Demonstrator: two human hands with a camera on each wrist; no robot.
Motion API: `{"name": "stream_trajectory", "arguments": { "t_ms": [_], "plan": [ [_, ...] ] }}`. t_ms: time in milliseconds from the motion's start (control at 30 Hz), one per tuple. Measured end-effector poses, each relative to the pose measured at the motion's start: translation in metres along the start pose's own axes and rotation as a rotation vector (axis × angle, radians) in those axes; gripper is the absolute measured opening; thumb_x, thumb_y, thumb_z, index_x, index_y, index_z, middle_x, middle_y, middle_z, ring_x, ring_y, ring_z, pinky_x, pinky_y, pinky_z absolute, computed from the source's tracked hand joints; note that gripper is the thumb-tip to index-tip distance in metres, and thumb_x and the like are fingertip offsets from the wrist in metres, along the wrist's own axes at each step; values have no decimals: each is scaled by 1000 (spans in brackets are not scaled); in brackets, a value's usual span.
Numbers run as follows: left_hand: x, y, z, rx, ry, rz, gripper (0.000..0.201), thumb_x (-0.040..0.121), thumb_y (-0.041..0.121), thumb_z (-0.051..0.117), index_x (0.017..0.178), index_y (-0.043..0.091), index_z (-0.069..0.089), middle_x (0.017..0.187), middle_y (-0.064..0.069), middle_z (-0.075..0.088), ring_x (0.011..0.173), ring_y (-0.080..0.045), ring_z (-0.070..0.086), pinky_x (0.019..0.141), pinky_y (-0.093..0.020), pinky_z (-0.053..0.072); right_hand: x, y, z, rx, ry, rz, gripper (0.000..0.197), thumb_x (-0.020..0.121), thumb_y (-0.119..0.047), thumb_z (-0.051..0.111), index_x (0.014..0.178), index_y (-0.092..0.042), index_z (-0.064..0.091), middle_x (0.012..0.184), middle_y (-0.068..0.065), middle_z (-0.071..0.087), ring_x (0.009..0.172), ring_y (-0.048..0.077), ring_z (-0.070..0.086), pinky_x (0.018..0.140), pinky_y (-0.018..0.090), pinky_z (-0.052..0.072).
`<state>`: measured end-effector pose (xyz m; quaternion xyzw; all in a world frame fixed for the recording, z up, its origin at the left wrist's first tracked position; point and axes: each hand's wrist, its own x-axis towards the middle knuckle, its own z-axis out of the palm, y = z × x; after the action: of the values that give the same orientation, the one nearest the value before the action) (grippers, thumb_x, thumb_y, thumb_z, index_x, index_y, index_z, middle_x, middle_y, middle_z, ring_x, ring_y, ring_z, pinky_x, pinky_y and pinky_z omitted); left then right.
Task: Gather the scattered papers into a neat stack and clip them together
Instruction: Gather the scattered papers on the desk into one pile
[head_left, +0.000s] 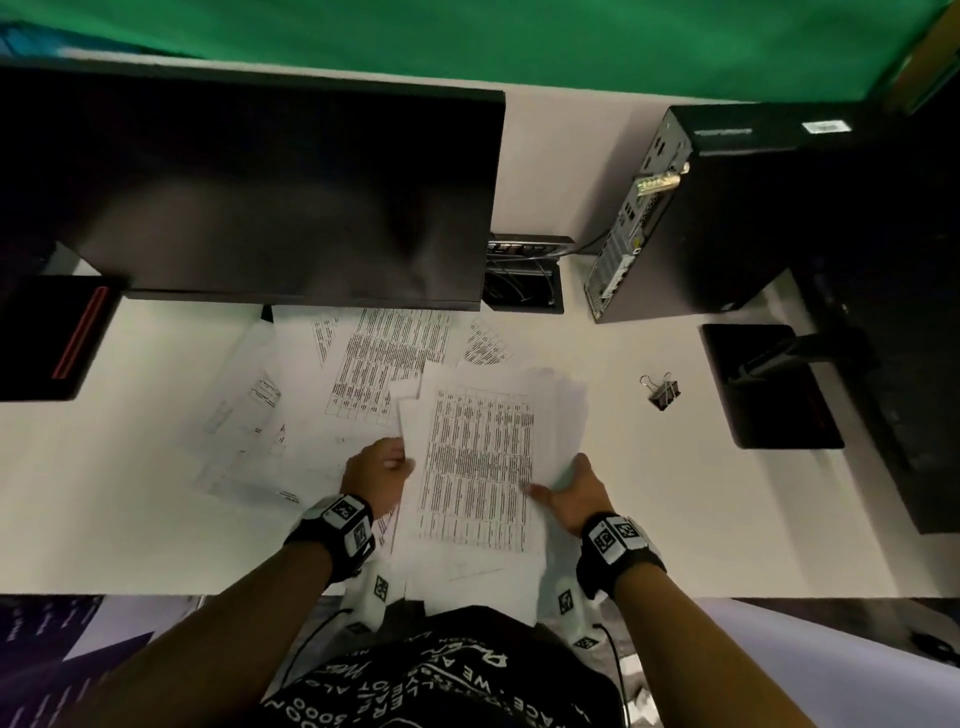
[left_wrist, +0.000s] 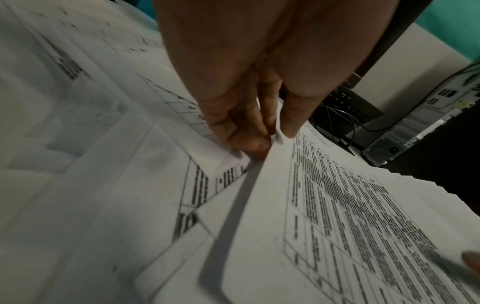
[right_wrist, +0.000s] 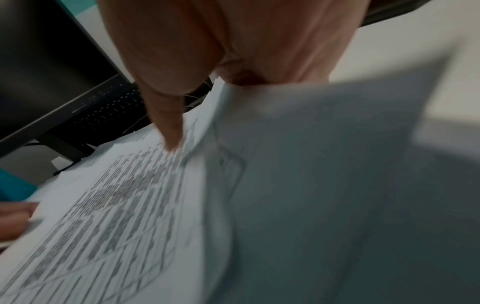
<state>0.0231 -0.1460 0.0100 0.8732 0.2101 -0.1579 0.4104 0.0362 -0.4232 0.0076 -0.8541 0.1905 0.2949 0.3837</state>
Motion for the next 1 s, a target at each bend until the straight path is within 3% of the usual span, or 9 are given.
{"name": "stream_trajectory", "arguments": {
  "t_ms": [67, 100, 233, 300, 367, 500, 733, 867, 1000],
  "plan": [
    [5, -3, -1, 81, 41, 76, 22, 90, 30, 55, 104, 18, 67, 102, -7, 66, 99, -25, 61, 88, -30, 44, 2, 3, 2, -46, 16, 2, 53, 83, -32, 76, 113, -12, 39, 125, 15, 58, 109, 33, 55, 91, 39, 48],
    [9, -5, -3, 123, 94, 69, 26, 90, 28, 56, 110, 16, 66, 113, -9, 64, 107, -27, 59, 93, -34, 44, 2, 4, 2, -50, 21, 12, 51, 84, -30, 75, 115, -10, 41, 127, 17, 57, 108, 33, 55, 92, 39, 47],
    [27, -22, -33, 240, 323, -281, 60, 87, 34, 63, 141, 18, 40, 152, -10, 29, 134, -36, 34, 103, -54, 36, 1, 5, 2, -57, 34, 26, 52, 87, -27, 72, 123, -6, 41, 128, 18, 57, 115, 36, 55, 88, 35, 45],
    [35, -33, -53, 188, 318, -454, 84, 82, 46, 67, 149, 15, 25, 157, -12, 16, 140, -39, 23, 106, -59, 31, 1, 5, 4, -59, 31, 31, 50, 87, -27, 71, 122, -7, 41, 128, 17, 57, 115, 35, 55, 89, 36, 46],
    [44, -42, -66, 158, 283, -516, 96, 77, 52, 70, 149, 11, 21, 155, -15, 19, 138, -40, 23, 107, -60, 29, 0, 4, 4, -59, 30, 37, 50, 88, -27, 71, 123, -7, 41, 128, 16, 57, 115, 35, 55, 88, 36, 46],
    [54, -46, -73, 55, 230, -451, 87, 75, 47, 76, 140, 6, 34, 142, -20, 43, 129, -41, 42, 105, -52, 39, 1, 5, 4, -60, 34, 34, 52, 87, -28, 73, 124, -7, 41, 128, 17, 57, 111, 34, 56, 87, 36, 45],
    [45, -40, -85, -115, 279, -376, 50, 84, 28, 71, 123, 5, 51, 124, -17, 60, 113, -36, 56, 90, -37, 44, 5, 5, 4, -73, 34, 26, 48, 86, -27, 74, 117, -8, 42, 125, 16, 58, 98, 27, 50, 85, 34, 43],
    [42, -37, -97, -2, 289, -345, 32, 86, 19, 65, 116, 8, 58, 122, -15, 61, 111, -35, 57, 89, -34, 45, 6, 5, 4, -97, 30, 26, 52, 86, -29, 73, 121, -5, 42, 126, 17, 57, 98, 26, 48, 84, 33, 40],
    [37, -29, -97, -32, 321, -320, 47, 82, 7, 58, 128, 14, 52, 118, -13, 63, 102, -32, 63, 90, -35, 52, 6, 4, 4, -101, 31, 38, 53, 87, -27, 73, 123, -5, 43, 128, 17, 56, 113, 34, 55, 90, 36, 42]
  ]
}}
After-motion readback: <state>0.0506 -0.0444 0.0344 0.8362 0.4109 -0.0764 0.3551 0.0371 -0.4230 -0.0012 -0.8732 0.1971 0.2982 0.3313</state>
